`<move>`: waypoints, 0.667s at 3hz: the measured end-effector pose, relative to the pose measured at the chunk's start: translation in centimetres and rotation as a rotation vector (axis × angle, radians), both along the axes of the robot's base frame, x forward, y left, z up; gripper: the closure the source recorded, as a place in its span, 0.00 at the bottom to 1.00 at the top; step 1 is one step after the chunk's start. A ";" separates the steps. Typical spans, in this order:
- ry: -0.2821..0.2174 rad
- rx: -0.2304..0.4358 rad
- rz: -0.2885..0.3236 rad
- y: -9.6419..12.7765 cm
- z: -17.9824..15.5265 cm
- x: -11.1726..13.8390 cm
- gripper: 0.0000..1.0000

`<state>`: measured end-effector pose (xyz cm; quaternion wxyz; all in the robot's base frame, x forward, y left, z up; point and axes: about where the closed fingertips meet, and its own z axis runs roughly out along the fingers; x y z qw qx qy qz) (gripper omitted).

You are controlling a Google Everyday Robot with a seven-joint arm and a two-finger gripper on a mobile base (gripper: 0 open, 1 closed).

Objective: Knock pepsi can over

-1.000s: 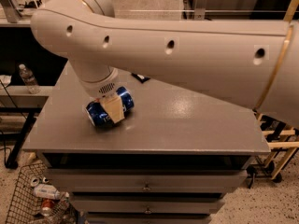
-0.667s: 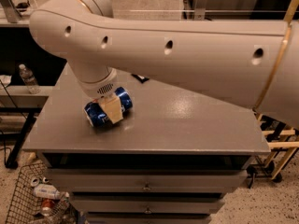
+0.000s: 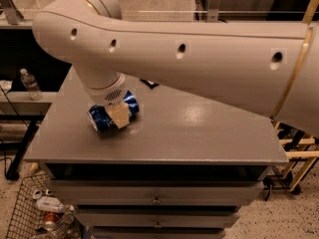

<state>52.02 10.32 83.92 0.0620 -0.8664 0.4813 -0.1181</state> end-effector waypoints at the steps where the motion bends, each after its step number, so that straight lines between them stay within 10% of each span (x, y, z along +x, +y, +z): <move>1: 0.000 -0.001 -0.001 -0.1 0.0 0.0 0.00; 2: 0.000 -0.001 -0.001 -0.1 0.0 0.0 0.00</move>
Offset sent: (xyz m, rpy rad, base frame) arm -0.0001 -0.0006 -0.0003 -0.0005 -0.0002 -0.0006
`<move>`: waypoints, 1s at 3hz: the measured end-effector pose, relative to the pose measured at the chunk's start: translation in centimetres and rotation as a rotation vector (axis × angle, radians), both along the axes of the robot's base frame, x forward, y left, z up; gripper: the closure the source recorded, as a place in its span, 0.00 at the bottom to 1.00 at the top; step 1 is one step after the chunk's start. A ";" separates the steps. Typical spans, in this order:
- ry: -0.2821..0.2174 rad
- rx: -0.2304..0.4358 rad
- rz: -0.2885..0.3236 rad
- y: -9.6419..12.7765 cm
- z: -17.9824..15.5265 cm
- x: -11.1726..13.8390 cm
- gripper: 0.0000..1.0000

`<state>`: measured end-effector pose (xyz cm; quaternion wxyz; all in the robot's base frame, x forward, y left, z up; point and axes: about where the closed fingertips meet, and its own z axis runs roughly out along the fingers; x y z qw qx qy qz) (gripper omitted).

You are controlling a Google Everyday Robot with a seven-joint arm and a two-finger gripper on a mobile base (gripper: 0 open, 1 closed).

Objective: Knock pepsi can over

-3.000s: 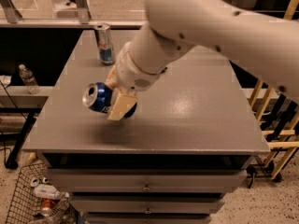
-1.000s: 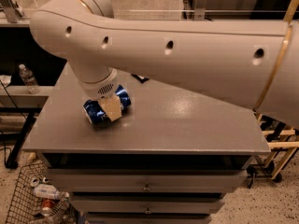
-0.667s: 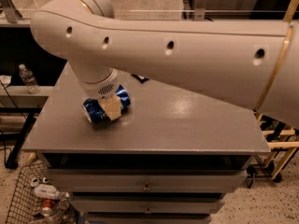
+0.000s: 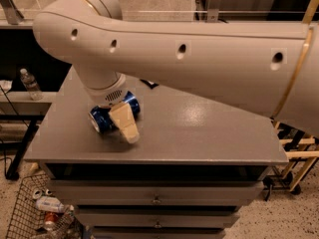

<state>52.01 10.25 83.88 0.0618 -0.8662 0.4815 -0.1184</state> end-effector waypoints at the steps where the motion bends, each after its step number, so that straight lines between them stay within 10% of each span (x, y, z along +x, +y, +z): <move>1: 0.012 0.034 -0.018 -1.8 1.3 0.1 0.00; 3: 0.028 0.137 -0.158 -9.4 4.9 -1.1 0.00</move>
Offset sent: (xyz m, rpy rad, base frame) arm -0.0124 -0.1020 0.0703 0.1467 0.0104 -0.1608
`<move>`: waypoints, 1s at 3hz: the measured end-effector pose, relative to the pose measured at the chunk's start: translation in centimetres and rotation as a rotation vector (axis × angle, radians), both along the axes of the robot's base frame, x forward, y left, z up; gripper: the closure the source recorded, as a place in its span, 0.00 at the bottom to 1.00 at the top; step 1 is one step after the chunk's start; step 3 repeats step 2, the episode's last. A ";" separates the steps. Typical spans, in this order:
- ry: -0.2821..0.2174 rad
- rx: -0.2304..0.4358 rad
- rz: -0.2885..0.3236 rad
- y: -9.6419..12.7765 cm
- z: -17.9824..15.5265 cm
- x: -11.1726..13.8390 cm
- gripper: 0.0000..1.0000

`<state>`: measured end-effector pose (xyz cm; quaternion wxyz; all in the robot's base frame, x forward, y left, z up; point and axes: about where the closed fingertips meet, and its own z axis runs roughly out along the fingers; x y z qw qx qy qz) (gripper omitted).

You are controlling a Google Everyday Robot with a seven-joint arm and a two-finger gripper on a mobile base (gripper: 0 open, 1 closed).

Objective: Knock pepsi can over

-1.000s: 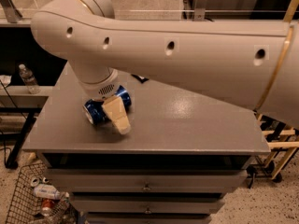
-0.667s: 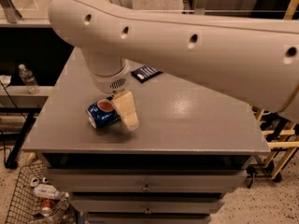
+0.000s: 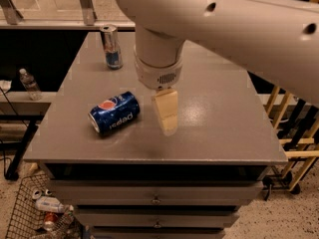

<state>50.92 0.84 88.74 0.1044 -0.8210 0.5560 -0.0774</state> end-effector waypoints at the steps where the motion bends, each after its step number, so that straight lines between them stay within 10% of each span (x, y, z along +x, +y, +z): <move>1: 0.034 0.055 -0.105 -4.3 -0.2 -1.0 0.00; 3: 0.044 0.069 -0.129 -5.2 -0.2 -1.3 0.00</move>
Offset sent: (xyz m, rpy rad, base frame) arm -0.0103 -0.0431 -0.0018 0.0552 0.0337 -0.1048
